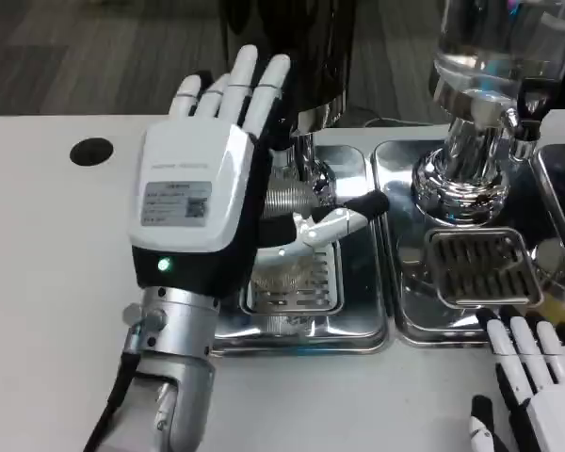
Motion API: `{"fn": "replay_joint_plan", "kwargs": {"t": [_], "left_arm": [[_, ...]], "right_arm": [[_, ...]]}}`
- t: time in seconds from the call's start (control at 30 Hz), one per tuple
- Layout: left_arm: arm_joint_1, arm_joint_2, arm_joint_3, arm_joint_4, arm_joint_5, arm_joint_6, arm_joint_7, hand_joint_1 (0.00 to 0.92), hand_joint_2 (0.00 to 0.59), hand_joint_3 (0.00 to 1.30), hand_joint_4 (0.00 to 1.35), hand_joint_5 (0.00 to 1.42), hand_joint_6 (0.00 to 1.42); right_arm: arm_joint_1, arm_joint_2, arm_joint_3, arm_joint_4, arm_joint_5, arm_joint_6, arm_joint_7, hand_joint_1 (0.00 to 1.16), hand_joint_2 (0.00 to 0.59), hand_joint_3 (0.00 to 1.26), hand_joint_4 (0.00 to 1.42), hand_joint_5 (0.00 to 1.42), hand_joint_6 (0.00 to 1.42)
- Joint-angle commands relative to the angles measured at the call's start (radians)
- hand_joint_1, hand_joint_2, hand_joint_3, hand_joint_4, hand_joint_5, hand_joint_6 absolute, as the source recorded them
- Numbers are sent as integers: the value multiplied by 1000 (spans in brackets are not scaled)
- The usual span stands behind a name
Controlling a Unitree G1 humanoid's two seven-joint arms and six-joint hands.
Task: Grasp the cup under the faucet to collect the drink, then remove the cup.
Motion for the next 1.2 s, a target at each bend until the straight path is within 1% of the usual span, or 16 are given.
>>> {"fn": "replay_joint_plan", "kwargs": {"t": [0.03, 0.13, 0.27, 0.37, 0.5, 0.53, 0.6, 0.87, 1.2], "left_arm": [[-26, -15, -14, -4, 45, 19, -74, 0, 43, 187, 67, 228, 156], [-22, -23, -16, -3, 64, 23, -97, 0, 45, 260, 69, 237, 158], [-7, -27, -16, -4, 77, 24, -97, 0, 54, 319, 127, 292, 175], [10, -25, -1, -2, 67, 22, -86, 0, 56, 355, 161, 320, 180], [35, -21, 10, -10, 68, 15, -65, 0, 57, 408, 243, 403, 206], [42, -20, 13, -11, 67, 12, -59, 0, 60, 427, 271, 431, 210], [52, -19, 19, -8, 60, 5, -45, 0, 62, 463, 295, 468, 227], [69, -24, 25, 3, 58, -5, -26, 0, 69, 491, 318, 495, 249], [91, -38, 16, 21, 57, -9, -2, 0, 69, 507, 326, 506, 264]], "right_arm": [[18, -10, -9, -10, 13, -16, -26, 0, 528, 0, 0, 0, 0], [21, -10, -9, -11, 16, -21, -35, 0, 533, 0, 0, 0, 0], [19, -6, -10, -1, 23, -28, -42, 0, 549, 0, 0, 0, 0], [15, -6, -6, 5, 23, -29, -41, 0, 550, 1, 0, 0, 0], [6, -5, -11, 17, 36, -35, -39, 0, 551, 3, 0, 0, 0], [5, -5, -11, 20, 40, -36, -40, 0, 559, 10, 0, 0, 0], [2, -3, -7, 23, 42, -37, -42, 0, 560, 13, 0, 0, 0], [2, 1, -6, 27, 50, -41, -43, 0, 561, 22, 0, 0, 0], [6, 1, -8, 27, 59, -44, -45, 0, 564, 32, 0, 0, 0]]}}
